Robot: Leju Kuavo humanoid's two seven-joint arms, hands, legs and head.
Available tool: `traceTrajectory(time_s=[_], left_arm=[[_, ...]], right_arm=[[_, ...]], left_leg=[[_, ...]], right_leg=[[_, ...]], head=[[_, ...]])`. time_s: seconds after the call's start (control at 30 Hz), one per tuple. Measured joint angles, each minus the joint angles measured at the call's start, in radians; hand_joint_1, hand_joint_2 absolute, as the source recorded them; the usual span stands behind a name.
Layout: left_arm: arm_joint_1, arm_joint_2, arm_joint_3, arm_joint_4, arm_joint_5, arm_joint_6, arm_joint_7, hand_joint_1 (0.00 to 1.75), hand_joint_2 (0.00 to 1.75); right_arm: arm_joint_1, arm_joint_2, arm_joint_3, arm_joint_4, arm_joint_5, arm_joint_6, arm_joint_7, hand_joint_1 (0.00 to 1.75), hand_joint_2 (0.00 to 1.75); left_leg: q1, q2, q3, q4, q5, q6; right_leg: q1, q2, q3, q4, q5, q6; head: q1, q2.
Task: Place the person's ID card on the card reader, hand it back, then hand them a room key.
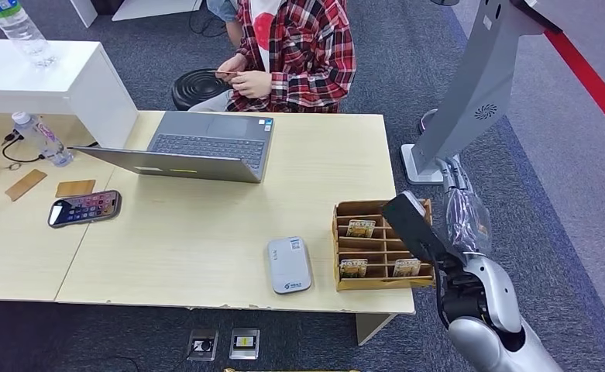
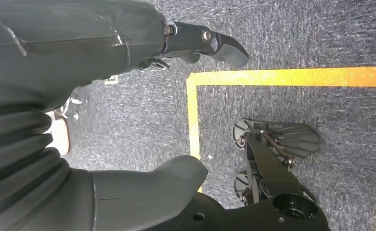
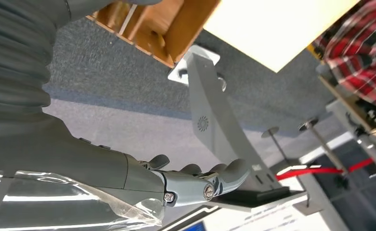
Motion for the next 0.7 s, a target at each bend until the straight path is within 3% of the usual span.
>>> traceTrajectory(time_s=[0.33,0.7], left_arm=[[-0.001,0.000,0.001,0.004,0.009,0.002,0.000,0.00,1.75],[-0.002,0.000,0.001,0.004,0.006,0.002,0.000,0.00,1.75]], right_arm=[[0.113,-0.060,0.003,-0.078,-0.131,-0.074,0.000,0.00,1.75],[0.152,-0.066,0.042,-0.066,-0.265,-0.150,-0.060,0.00,1.75]], left_leg=[[0.000,0.000,0.000,0.000,0.000,0.000],[0.000,0.000,0.000,0.000,0.000,0.000]], right_leg=[[0.000,0.000,0.000,0.000,0.000,0.000],[0.000,0.000,0.000,0.000,0.000,0.000]], head=[[0.000,0.000],[0.000,0.000]])
